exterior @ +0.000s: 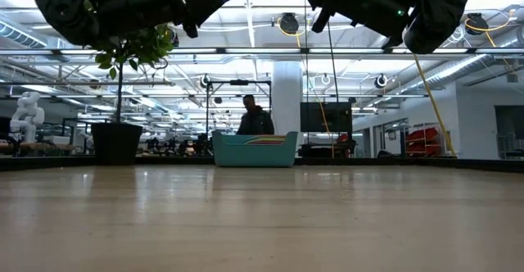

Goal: Nest measuring cups in basket
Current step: Stack the dark blue measuring cup on top of the orange measuring cup in the blue bin

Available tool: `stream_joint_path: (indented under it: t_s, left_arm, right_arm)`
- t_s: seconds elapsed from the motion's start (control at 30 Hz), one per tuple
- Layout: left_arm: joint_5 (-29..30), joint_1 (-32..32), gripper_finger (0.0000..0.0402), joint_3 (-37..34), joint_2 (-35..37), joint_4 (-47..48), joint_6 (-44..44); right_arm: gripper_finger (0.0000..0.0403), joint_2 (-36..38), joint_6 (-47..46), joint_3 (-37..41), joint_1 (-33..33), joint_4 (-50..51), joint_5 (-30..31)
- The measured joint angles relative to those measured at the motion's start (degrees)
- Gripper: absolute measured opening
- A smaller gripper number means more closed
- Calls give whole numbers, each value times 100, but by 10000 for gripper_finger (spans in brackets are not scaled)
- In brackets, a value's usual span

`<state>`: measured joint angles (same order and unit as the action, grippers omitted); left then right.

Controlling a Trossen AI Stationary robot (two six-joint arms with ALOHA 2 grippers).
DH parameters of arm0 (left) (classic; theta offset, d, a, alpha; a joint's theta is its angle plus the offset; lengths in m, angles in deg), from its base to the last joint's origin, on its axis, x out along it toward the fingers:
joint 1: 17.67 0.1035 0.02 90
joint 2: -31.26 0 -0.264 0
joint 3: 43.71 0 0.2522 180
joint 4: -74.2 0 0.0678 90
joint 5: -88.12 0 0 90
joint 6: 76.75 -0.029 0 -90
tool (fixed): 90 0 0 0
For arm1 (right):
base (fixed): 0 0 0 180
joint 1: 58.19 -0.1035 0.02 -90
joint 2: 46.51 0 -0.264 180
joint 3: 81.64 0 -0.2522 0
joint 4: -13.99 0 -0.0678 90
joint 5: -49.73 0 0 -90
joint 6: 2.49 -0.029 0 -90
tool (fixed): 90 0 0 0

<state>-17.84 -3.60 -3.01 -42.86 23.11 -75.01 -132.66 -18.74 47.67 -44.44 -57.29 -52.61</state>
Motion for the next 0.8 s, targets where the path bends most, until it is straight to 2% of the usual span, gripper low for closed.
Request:
stream_joint_path:
  t_s: [0.17, 0.53, 0.67, 0.8]
  left_arm:
    - [17, 61, 186, -5, -103, -42, -12]
    - [-103, 76, 73, -5, -103, -195, 16]
    - [-175, 81, 19, -5, -103, -191, 9]
    - [-478, 183, 13, -5, -98, -218, 216]
  right_arm:
    - [0, 0, -2, 0, 0, 0, -142]
    - [0, 0, -2, 0, 0, 2, -151]
    - [0, 0, 0, 0, 0, 1, -149]
    - [3, 0, 10, 2, 5, 107, -146]
